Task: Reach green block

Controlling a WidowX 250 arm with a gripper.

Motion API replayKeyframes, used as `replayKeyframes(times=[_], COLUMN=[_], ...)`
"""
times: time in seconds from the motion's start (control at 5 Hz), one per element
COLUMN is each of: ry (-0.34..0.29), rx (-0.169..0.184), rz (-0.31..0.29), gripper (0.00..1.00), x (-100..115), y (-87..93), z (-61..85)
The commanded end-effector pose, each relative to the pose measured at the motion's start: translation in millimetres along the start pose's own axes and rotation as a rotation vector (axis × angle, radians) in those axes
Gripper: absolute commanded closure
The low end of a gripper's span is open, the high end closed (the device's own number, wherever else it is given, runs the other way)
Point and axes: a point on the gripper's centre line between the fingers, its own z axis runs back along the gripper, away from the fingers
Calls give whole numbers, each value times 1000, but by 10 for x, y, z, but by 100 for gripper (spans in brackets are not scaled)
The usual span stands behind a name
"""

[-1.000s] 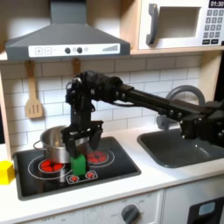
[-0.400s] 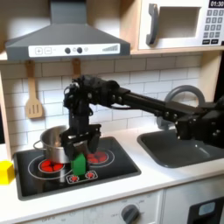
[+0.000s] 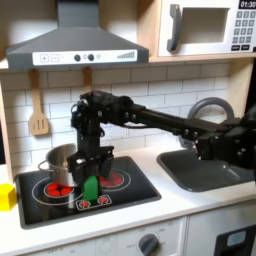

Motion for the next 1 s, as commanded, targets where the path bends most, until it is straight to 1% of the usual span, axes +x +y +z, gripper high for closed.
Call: replayKeyframes(times=[0.0,0.4,0.6,0.8], ry=[15,43,54,62], rx=[-6,-13,-22,-24], rz=[4,6,21,23], gripper=[0,0,0,0], x=[18,21,-5,-7], y=[11,13,17,16], z=[-109,-227,-294,-336])
